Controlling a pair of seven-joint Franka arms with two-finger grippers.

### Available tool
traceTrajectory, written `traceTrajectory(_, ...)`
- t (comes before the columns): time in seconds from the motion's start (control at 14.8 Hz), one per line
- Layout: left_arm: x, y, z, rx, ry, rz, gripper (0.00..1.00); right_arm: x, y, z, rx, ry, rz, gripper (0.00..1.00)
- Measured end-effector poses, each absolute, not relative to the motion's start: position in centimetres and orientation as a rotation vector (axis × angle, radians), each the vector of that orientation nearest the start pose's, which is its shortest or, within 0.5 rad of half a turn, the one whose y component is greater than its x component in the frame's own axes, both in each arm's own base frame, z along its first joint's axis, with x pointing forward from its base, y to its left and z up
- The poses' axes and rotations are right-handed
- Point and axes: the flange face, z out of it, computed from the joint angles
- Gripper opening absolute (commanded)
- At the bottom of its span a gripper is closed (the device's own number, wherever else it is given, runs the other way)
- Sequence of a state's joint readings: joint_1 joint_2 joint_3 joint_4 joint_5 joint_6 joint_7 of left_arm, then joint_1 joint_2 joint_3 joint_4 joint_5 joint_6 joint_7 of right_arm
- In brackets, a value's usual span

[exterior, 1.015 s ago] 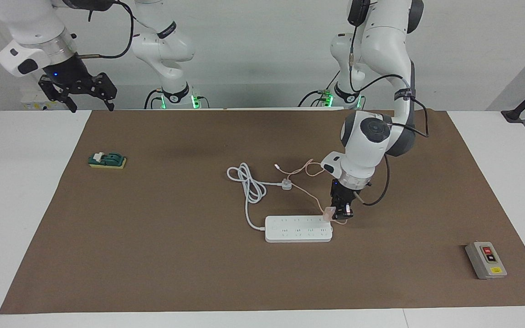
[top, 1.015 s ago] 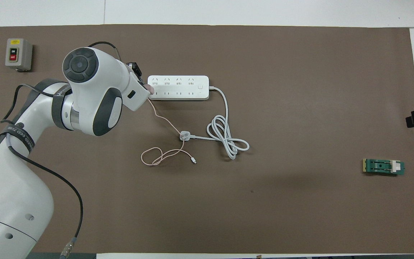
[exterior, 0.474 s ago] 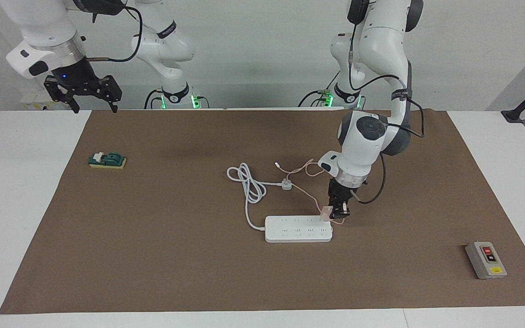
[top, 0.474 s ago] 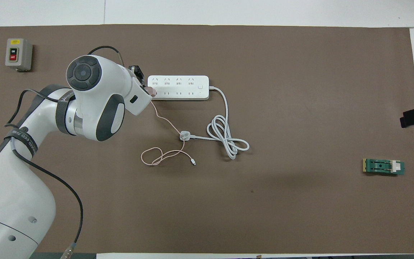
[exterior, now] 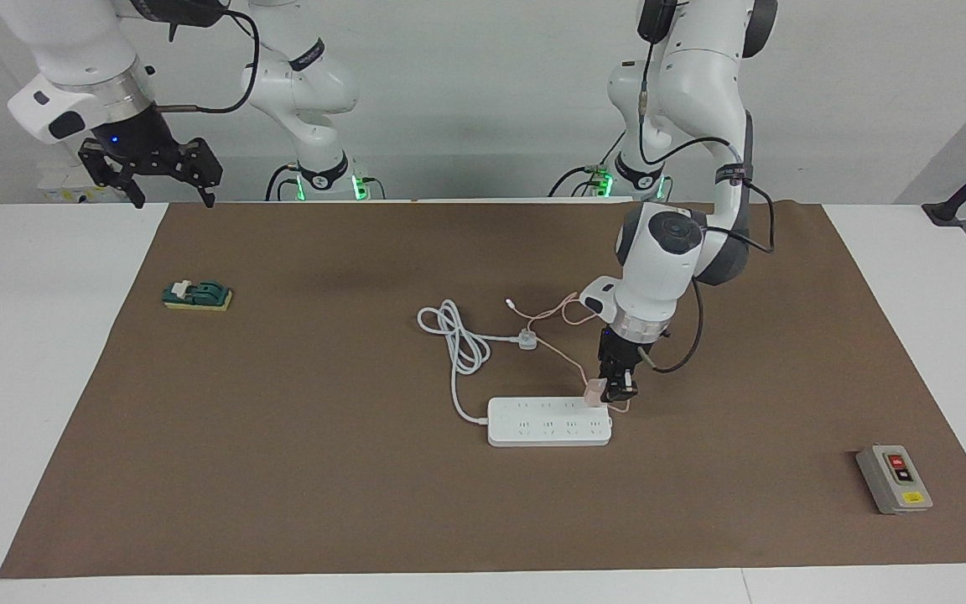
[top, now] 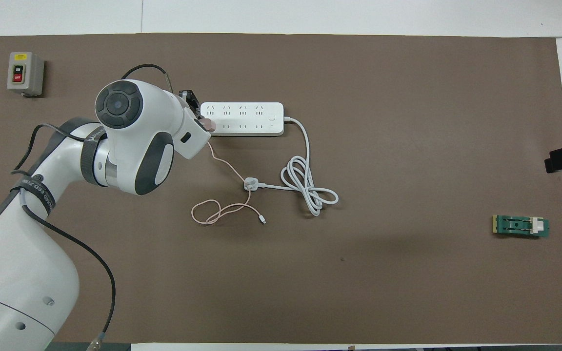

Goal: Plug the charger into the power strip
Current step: 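Push the charger prongs into the power strip socket with the left gripper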

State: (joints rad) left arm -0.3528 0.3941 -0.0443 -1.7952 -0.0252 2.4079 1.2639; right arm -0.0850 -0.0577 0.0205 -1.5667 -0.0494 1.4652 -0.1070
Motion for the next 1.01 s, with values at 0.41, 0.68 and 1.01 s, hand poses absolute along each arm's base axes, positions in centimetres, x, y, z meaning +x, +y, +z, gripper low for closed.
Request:
traceTrajectory(0.41, 61.52, -25.79, 35.21, -2.083, 2.240, -0.334, 0.00, 52.37, -3.91, 64.93, -3.179, -0.060, 0.073, 1.00)
traceTrajectory(0.68, 61.35, -26.14, 35.04, -2.019, 2.257, -0.317, 0.00, 52.32, -3.89, 65.00, -3.178, -0.060, 0.071, 1.00)
traceTrajectory(1.01, 61.24, -26.44, 34.90, -1.980, 2.268, -0.307, 0.00, 52.31, -3.88, 65.03, -3.178, -0.060, 0.070, 1.00)
